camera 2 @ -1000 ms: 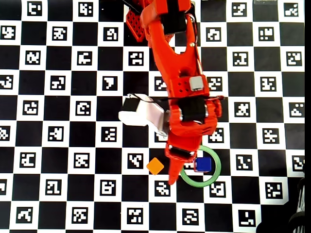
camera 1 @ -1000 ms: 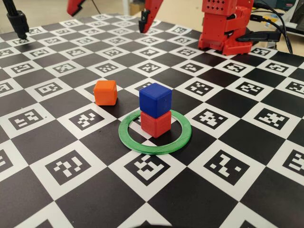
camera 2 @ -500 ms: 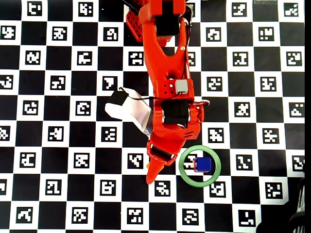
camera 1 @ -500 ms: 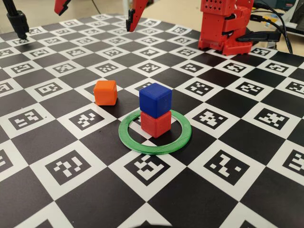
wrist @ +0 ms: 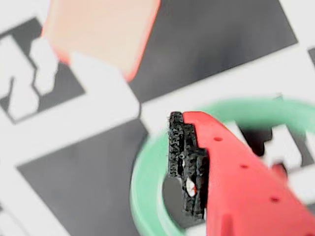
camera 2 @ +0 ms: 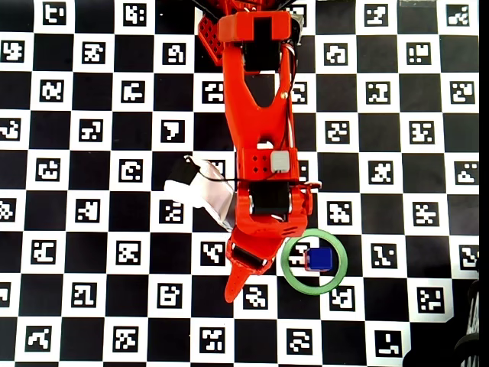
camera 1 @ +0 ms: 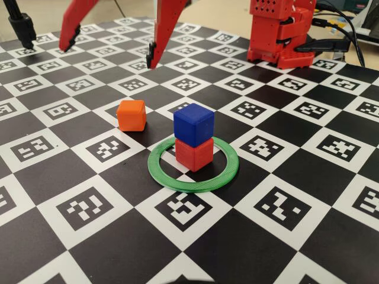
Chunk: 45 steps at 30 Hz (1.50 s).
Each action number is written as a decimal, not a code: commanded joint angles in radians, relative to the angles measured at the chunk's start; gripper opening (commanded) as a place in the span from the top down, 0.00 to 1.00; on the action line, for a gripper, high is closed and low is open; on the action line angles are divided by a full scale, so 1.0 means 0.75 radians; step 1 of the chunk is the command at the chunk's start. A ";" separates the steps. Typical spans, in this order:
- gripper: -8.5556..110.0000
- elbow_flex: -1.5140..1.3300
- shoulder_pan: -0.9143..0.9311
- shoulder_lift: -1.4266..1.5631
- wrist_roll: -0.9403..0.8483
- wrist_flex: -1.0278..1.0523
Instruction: Grab the red cube then put it in the green circle then put the blue cube on top and finally the orange cube on top
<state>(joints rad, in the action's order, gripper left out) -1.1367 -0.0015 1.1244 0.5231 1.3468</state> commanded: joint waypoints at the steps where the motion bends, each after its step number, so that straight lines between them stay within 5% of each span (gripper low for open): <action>1: 0.49 -0.014 0.022 0.033 0.008 -0.055; 45: 0.54 -0.141 0.016 -0.092 0.096 -0.276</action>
<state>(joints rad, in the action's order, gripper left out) -1.2487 0.0077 1.0216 0.5983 1.1459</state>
